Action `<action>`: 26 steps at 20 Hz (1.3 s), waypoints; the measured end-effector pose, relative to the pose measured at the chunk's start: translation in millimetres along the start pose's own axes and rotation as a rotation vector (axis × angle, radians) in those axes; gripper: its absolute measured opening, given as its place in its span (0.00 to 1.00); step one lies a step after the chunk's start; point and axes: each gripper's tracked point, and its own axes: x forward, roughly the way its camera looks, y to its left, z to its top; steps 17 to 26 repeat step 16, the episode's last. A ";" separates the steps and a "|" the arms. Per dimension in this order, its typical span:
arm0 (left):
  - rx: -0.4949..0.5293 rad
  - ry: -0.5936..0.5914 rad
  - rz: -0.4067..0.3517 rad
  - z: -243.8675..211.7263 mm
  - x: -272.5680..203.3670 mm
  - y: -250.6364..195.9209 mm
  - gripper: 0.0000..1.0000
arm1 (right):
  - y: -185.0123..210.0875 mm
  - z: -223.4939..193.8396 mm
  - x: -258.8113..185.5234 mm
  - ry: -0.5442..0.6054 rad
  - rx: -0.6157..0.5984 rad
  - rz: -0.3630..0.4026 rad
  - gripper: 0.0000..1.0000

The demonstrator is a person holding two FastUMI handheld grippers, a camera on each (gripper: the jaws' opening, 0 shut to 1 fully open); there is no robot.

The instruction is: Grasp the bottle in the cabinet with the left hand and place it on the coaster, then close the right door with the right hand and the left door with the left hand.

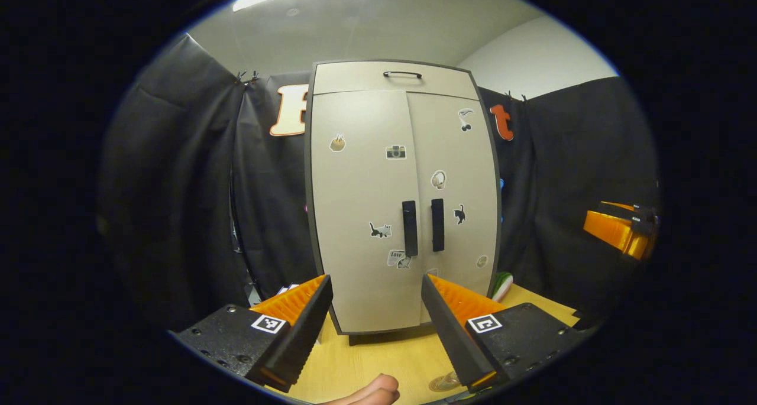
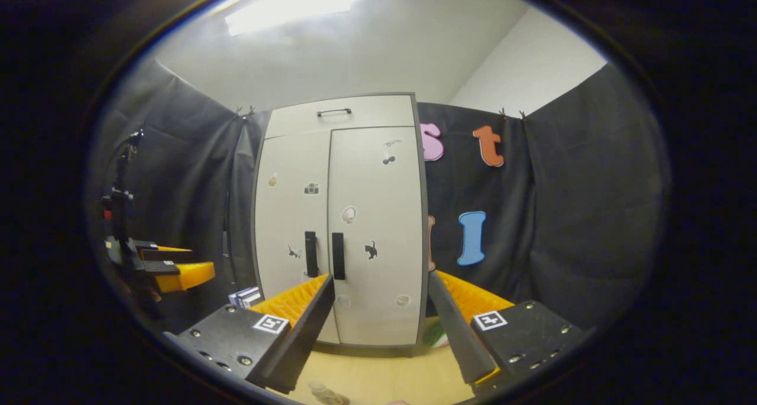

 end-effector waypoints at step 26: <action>-0.008 0.044 -0.038 -14.9 18.2 -15.9 0.96 | 9.2 -30.3 4.9 0.036 -0.024 0.021 0.98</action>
